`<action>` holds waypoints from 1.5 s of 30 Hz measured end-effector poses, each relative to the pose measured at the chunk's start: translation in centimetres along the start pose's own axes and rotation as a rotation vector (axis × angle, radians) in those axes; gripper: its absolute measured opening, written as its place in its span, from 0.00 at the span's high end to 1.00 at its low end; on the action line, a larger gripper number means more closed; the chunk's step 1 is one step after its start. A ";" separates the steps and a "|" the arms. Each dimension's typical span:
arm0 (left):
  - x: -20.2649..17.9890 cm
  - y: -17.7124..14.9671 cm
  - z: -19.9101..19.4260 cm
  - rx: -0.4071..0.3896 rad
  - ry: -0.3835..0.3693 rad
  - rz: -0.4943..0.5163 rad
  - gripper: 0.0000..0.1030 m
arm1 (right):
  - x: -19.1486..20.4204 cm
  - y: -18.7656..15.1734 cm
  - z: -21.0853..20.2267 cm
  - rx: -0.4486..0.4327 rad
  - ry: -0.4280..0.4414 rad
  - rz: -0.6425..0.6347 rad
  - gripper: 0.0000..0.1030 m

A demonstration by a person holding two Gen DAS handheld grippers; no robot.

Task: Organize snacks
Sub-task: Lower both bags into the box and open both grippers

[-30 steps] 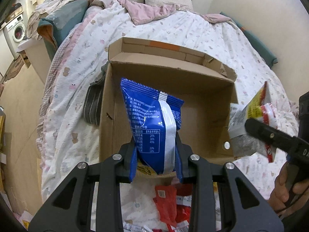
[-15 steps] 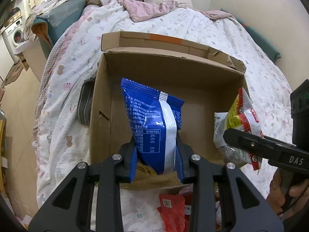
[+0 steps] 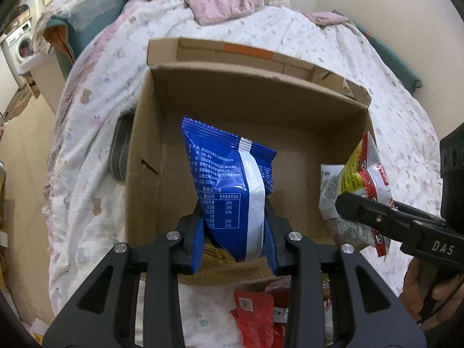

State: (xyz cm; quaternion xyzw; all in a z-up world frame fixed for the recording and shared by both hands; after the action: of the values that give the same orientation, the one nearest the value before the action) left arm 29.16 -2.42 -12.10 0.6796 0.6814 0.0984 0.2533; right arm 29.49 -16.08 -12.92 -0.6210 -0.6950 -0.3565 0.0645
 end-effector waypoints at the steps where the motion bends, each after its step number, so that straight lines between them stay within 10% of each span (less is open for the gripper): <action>1: 0.0 -0.1 0.1 0.009 -0.006 -0.005 0.70 | 0.0 0.1 0.0 -0.004 -0.006 -0.002 0.45; 7: 0.2 -0.2 0.0 0.002 0.023 0.007 0.67 | 0.1 -0.1 -0.3 -0.011 -0.011 -0.023 0.32; 14: 0.3 0.3 -1.2 -0.052 0.046 0.005 0.16 | 1.4 1.0 -2.4 -0.131 -0.031 -0.090 0.13; 45: 1.6 -1.8 -6.9 -0.128 0.076 -0.004 0.16 | -0.1 -0.8 -9.2 -0.216 -0.062 0.000 0.11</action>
State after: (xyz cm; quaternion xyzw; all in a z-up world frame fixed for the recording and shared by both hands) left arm 24.34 0.44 -7.41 0.6563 0.6843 0.1670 0.2703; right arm 25.52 -21.42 -6.49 -0.6352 -0.6540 -0.4102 -0.0243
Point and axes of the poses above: each gripper's, at about its wrist camera, not at the fingertips, and z roughly the way its jaws point, x to its left, y to its top, the point moved 8 cm from there along z, roughly the way its jaws point, and after that the axes turned 2 degrees about -y, right-handed, at the moved point
